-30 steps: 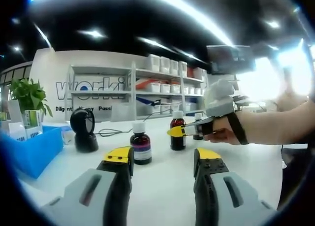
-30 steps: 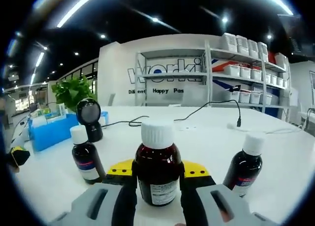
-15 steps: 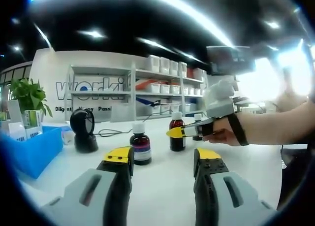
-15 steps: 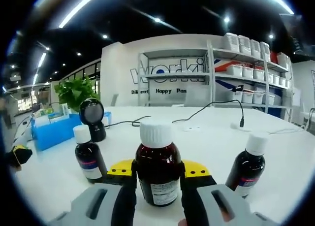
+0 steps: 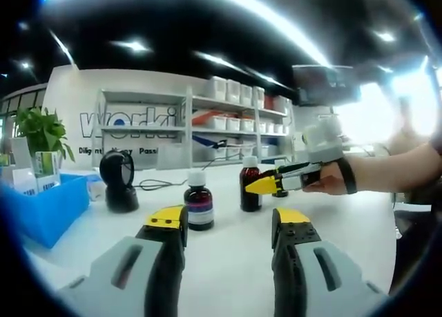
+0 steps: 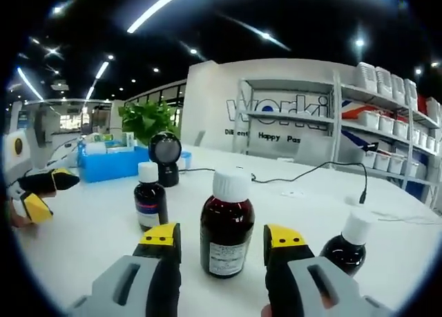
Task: Rotate the medicine bottle to make it face forward pick up the medicine bottle inspect the drug traceability code place the medicine on the table
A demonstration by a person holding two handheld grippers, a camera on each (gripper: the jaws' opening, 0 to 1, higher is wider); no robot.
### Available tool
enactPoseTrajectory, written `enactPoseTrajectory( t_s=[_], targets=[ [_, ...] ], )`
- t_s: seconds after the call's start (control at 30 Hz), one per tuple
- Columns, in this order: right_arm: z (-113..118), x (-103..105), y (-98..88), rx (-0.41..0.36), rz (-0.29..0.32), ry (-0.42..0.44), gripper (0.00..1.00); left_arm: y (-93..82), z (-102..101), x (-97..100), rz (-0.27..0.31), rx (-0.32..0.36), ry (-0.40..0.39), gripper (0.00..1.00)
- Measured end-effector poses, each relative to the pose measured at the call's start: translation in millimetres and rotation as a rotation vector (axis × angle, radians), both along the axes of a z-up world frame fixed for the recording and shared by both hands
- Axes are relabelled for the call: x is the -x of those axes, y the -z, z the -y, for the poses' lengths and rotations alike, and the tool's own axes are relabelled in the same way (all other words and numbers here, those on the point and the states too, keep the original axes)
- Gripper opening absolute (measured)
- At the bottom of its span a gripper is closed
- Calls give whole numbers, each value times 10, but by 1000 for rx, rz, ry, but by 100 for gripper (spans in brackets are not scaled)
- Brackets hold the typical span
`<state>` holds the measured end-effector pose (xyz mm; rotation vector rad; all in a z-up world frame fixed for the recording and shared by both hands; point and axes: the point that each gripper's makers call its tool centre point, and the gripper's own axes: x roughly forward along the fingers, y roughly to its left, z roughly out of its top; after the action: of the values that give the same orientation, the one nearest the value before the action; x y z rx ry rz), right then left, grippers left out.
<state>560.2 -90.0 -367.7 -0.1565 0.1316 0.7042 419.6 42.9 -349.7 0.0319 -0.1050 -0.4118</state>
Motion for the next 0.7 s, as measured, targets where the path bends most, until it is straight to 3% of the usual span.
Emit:
enactPoseTrajectory(
  t_s=[0.2, 0.33, 0.5, 0.6, 0.7],
  targets=[
    [39, 20, -84, -5, -11, -115, 44, 3, 16, 6, -3, -2, -4, 40],
    [-37, 44, -169, 41, 37, -222, 46, 7, 5, 2, -6, 0, -6, 40],
    [-108, -19, -142, 81, 36, -260, 49, 16, -1, -2, -10, -3, -7, 40],
    [-172, -34, -110, 41, -15, -300, 48, 17, -7, -3, -11, -3, -8, 40],
    [-202, -48, -73, 55, -11, -299, 47, 19, -11, -2, -11, -4, -7, 40]
  ],
)
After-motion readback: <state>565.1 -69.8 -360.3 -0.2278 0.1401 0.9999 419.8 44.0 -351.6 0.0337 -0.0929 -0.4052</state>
